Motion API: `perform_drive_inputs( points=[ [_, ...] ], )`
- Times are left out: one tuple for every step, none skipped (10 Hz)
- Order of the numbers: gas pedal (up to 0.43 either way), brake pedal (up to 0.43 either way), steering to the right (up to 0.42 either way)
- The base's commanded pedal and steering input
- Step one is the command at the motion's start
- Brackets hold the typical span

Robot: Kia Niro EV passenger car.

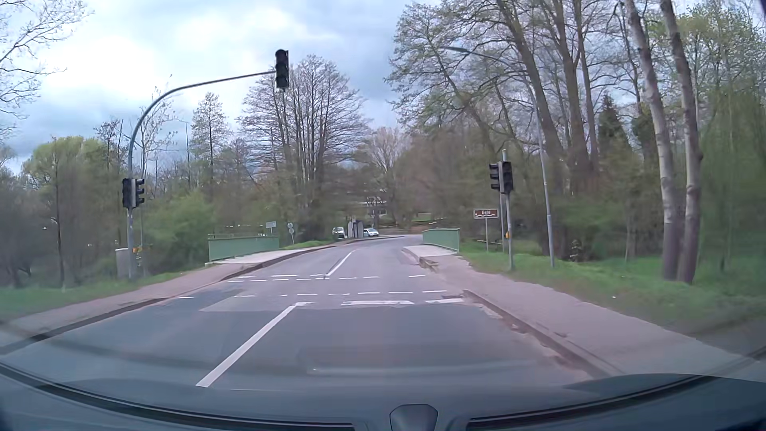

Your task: Follow the waypoints while adhering to traffic rules and regulations

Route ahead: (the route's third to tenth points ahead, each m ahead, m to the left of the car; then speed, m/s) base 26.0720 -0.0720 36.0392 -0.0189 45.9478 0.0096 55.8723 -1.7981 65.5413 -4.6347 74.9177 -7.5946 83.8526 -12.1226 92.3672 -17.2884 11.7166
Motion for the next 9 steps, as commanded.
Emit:
perform_drive_inputs(
  points=[
    [0.079,0.0,-0.005],
    [0.067,0.0,-0.005],
    [0.067,0.0,-0.005],
    [0.067,0.0,-0.005],
    [0.067,0.0,-0.005],
    [0.067,0.0,-0.005],
    [0.067,0.0,-0.005],
    [0.067,0.0,-0.005],
    [0.067,0.0,-0.005]
  ],
)
